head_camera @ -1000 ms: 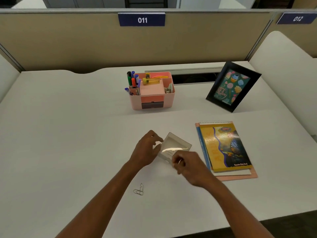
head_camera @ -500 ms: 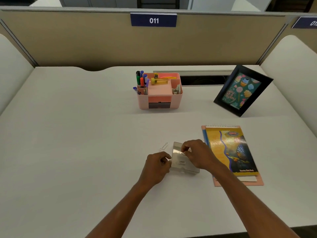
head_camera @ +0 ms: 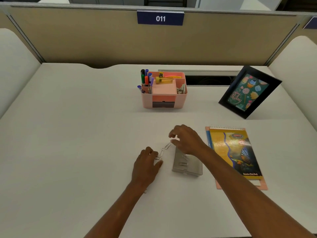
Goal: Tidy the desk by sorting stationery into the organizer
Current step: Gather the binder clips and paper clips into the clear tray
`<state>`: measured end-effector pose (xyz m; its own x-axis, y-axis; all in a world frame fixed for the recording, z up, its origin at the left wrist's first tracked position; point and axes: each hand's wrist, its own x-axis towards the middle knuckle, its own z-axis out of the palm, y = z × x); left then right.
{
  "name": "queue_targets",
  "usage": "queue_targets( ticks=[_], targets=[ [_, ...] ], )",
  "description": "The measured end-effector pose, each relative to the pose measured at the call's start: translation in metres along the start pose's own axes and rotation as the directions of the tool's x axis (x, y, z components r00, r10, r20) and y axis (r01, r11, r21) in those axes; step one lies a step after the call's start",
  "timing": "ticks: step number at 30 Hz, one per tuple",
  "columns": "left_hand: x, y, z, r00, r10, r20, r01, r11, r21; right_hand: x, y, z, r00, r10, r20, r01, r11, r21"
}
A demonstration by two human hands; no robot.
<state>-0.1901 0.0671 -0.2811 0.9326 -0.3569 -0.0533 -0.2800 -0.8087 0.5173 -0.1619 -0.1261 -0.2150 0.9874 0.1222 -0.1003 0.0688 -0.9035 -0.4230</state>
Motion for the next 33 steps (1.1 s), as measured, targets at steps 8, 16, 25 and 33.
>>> queue_targets(
  ticks=[8, 16, 25, 33],
  targets=[
    [0.001, 0.002, -0.005, 0.997, 0.079, -0.011, -0.077, 0.988, 0.136, 0.052, -0.015, 0.006, 0.910, -0.043, 0.413, 0.192, 0.926, -0.325],
    [0.001, 0.007, -0.007, 0.996, 0.079, 0.047, -0.087, 0.974, 0.208, 0.059, -0.015, 0.008, 0.849, -0.110, 0.516, 0.350, 0.849, -0.395],
    [0.002, 0.010, -0.013, 0.987, 0.080, 0.140, -0.116, 0.955, 0.273, 0.057, -0.018, 0.004, 0.813, -0.095, 0.575, 0.387, 0.826, -0.410],
    [0.009, 0.021, -0.022, 0.984, 0.046, 0.173, -0.113, 0.908, 0.403, 0.057, -0.017, 0.005, 0.808, -0.108, 0.579, 0.397, 0.827, -0.399]
  ],
)
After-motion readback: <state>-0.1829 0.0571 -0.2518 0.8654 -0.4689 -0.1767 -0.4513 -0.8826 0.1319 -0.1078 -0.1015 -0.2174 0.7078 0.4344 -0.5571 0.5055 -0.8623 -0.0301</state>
